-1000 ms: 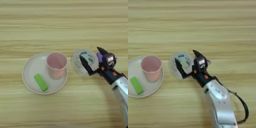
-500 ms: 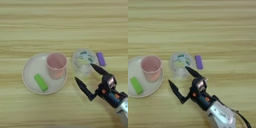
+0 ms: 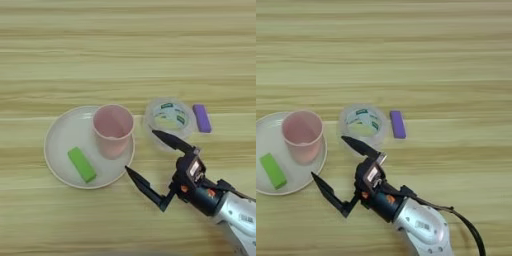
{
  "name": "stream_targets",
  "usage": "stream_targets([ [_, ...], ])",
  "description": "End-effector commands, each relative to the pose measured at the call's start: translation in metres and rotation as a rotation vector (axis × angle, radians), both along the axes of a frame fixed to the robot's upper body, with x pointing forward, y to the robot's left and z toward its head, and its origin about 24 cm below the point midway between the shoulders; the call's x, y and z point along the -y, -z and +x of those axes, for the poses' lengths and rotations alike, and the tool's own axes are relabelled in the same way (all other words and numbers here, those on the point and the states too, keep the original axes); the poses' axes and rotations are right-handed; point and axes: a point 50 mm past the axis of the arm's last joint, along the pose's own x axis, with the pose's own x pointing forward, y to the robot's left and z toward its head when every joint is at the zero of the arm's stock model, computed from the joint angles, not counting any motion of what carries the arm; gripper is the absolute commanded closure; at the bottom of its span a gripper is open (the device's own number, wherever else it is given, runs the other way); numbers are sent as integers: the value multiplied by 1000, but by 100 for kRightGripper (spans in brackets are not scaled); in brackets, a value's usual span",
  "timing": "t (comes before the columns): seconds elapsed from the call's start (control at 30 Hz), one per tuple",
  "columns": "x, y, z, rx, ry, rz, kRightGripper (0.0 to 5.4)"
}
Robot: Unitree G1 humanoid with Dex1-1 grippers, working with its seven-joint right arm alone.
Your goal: Move the objects on the table
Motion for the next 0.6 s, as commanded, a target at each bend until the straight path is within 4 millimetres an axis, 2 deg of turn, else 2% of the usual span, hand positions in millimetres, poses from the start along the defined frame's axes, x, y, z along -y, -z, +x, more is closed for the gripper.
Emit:
stream_targets([
  [0.03,-8,-12,12,94,-25,-11,2],
  [0.6,-20,-10,38,108,-34,4,2],
])
